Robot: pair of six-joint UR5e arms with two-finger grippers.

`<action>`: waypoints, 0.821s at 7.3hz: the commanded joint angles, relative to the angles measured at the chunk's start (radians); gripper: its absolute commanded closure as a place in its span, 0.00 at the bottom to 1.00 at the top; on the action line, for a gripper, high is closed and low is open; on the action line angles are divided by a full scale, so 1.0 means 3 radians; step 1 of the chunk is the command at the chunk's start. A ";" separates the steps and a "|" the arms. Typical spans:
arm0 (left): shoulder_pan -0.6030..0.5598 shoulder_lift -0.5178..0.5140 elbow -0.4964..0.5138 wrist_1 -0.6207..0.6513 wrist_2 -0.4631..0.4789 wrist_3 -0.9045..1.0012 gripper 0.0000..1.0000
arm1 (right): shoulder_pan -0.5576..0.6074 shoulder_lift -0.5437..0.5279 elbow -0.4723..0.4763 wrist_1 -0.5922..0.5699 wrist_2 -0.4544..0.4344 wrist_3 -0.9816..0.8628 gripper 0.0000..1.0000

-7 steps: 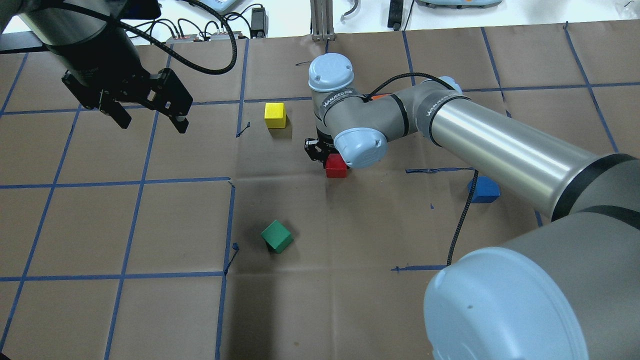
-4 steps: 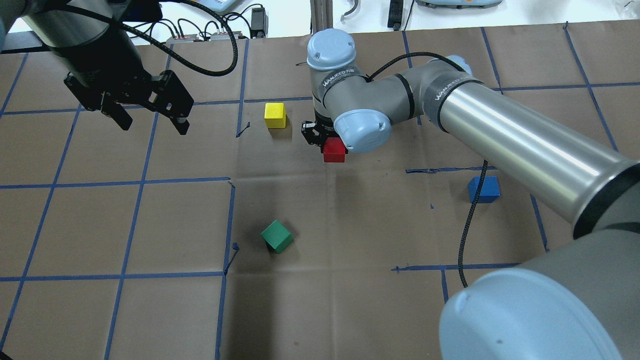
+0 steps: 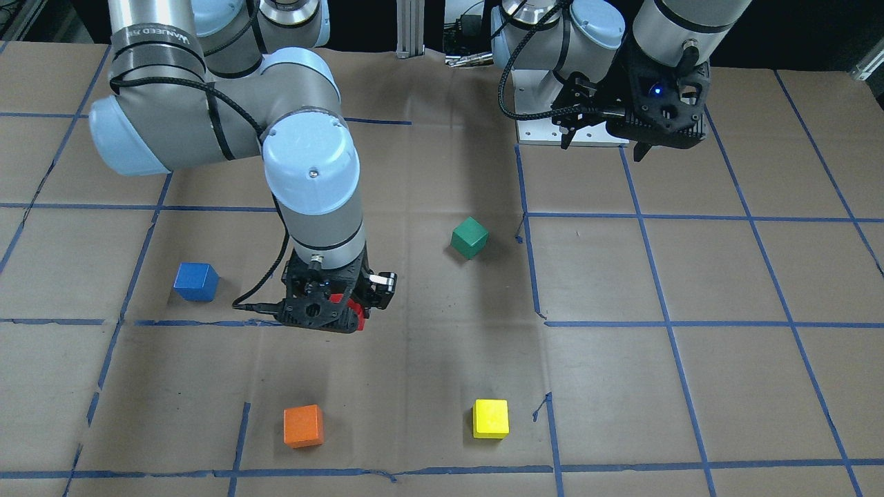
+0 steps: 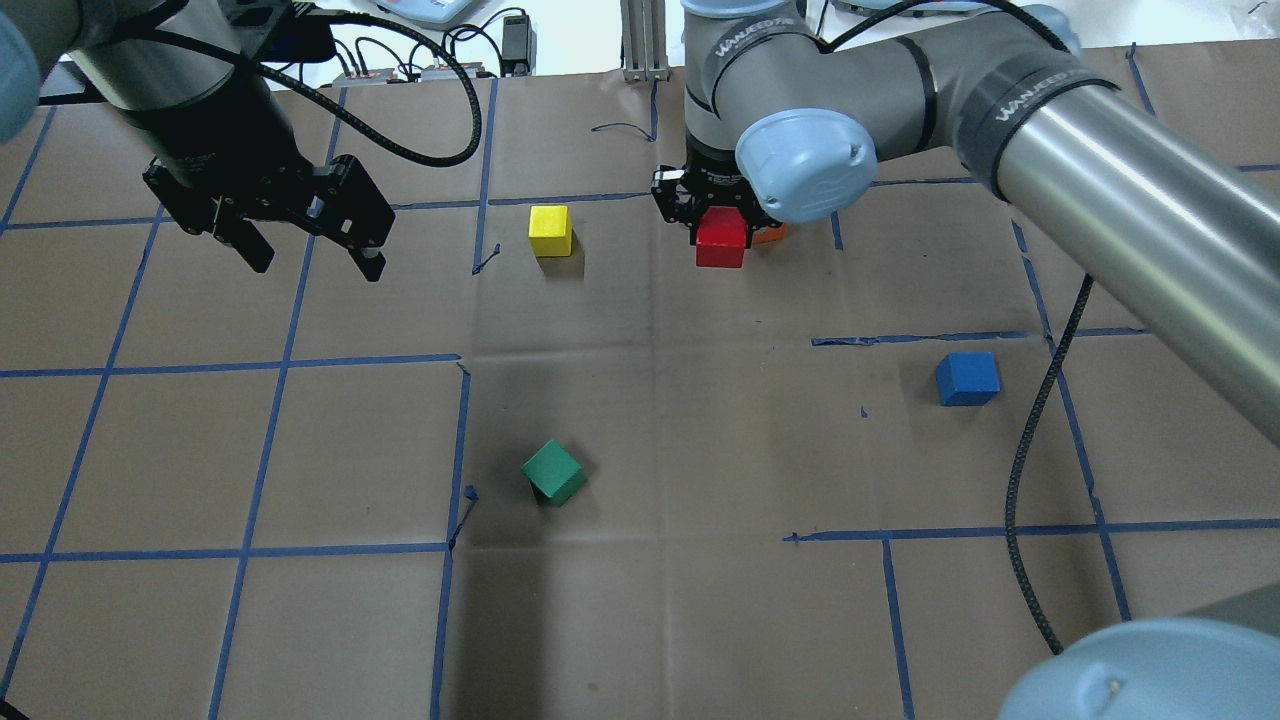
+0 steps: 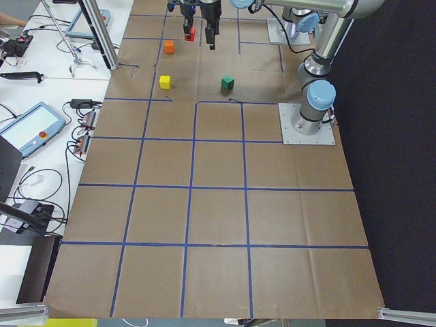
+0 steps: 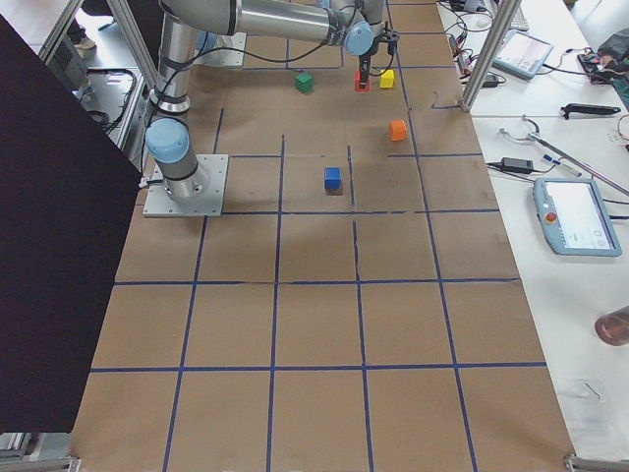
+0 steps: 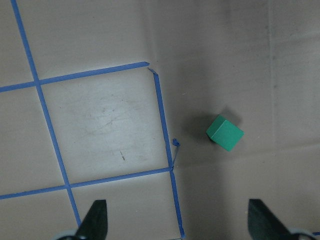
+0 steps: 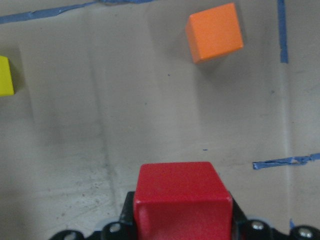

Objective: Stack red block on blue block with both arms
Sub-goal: 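Lift the red cube with the right gripper and carry it over the blue cube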

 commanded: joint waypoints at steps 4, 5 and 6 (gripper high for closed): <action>0.0000 -0.0006 -0.0002 0.0002 -0.0006 -0.0024 0.00 | -0.1039 -0.0700 0.0825 0.0158 -0.0093 -0.1456 0.91; 0.0000 -0.0006 0.0003 0.0002 -0.0006 -0.0024 0.00 | -0.1341 -0.0909 0.1147 0.0153 -0.0088 -0.1814 0.91; 0.0000 -0.0006 0.0008 -0.0004 -0.0011 -0.0024 0.00 | -0.1577 -0.1078 0.1403 0.0041 -0.0072 -0.2015 0.91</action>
